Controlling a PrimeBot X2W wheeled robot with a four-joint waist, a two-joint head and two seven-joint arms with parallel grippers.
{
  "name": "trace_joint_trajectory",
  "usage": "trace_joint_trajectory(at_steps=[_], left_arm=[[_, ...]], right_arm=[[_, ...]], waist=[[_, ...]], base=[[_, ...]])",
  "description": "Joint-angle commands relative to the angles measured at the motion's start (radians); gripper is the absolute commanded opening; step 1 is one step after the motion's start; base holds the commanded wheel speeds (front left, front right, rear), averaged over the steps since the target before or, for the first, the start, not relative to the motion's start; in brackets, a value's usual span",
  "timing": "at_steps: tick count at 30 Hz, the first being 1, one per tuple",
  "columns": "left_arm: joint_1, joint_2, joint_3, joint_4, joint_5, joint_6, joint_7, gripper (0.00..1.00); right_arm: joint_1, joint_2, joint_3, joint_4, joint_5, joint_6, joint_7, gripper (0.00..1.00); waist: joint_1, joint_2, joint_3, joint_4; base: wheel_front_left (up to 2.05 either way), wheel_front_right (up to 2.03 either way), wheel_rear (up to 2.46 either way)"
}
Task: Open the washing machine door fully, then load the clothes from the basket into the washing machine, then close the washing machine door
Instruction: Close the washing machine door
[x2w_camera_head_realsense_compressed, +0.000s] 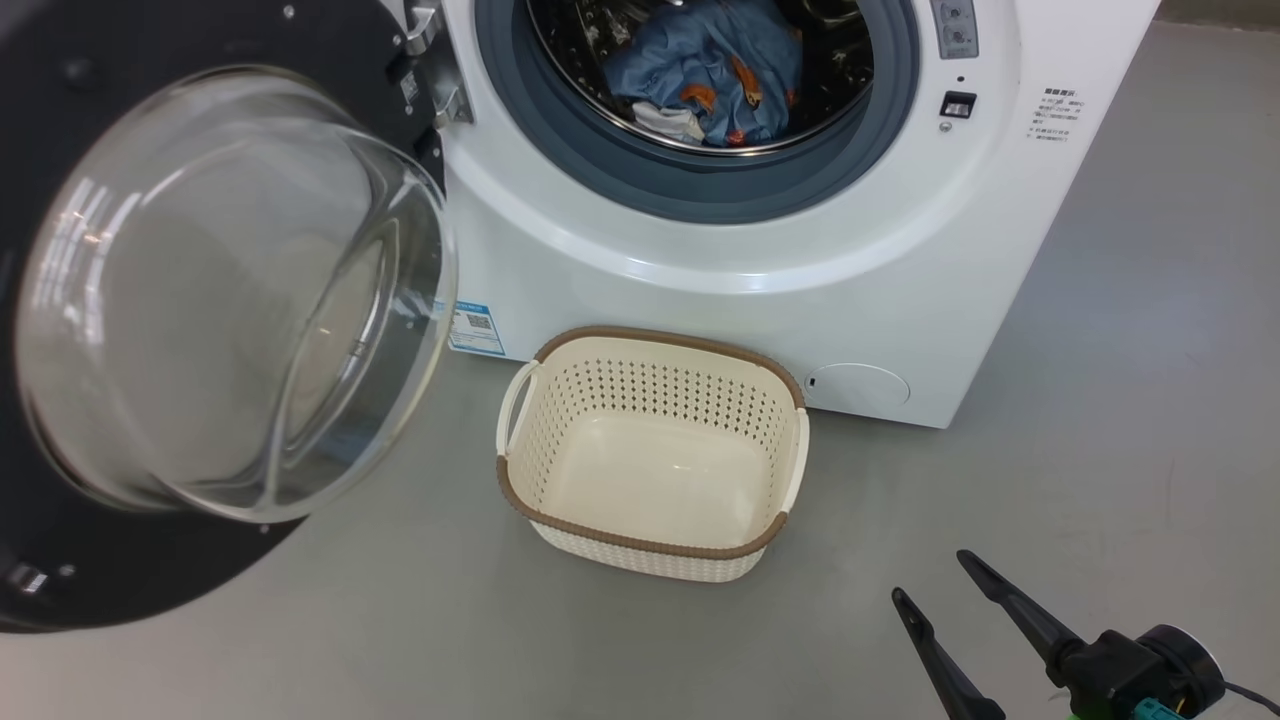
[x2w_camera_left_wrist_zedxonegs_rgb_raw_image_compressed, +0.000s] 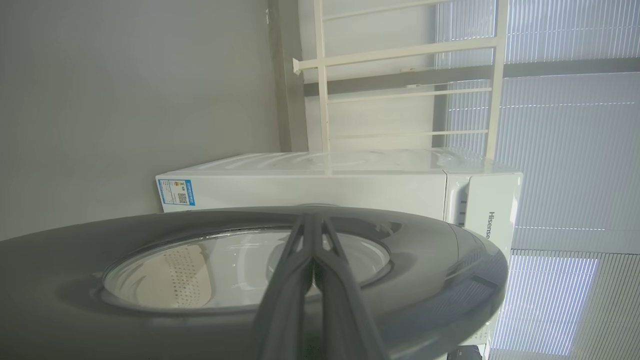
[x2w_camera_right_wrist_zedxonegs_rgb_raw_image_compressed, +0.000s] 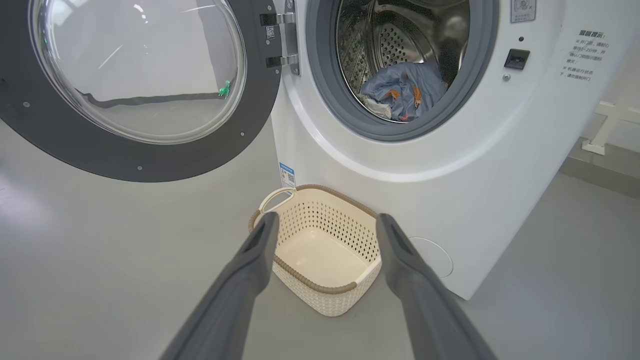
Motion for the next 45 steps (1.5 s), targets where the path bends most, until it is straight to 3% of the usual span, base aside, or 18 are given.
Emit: trace_joint_trajectory(at_steps=[1,14,28,35,45], left_arm=[[0.031,0.016,-0.007,-0.036,-0.008,0.014,0.037,0.00],[0.092,-0.048,-0.046,-0.266,-0.033,0.115,0.199,0.00],[0.205,-0.167,-0.142,-0.671,-0.049,0.304,0.369,0.00],[0.214,-0.273,-0.188,-0.794,-0.060,0.344,0.362,0.00],[0.213,-0.357,-0.224,-0.839,-0.058,0.323,0.328,0.00]], right_arm=[[-0.013,-0.008,0.022,-0.022,0.004,0.002,-0.012,1.00],[-0.030,0.025,0.017,-0.017,0.002,0.002,-0.012,1.00],[-0.051,0.070,0.006,-0.010,-0.001,0.002,-0.012,1.00],[-0.065,0.093,0.011,-0.004,0.001,0.002,-0.012,1.00],[-0.079,0.115,0.012,-0.005,-0.002,0.002,-0.012,1.00]], waist=[[0.0000,-0.0001,-0.003,0.003],[0.0000,-0.0001,-0.009,0.014],[0.0000,-0.0001,-0.015,-0.016],[0.0000,-0.0001,-0.021,-0.046],[0.0000,-0.0001,-0.023,-0.146]], base=[[0.00,0.00,0.00],[0.00,0.00,0.00],[0.00,0.00,0.00],[0.00,0.00,0.00],[0.00,0.00,0.00]])
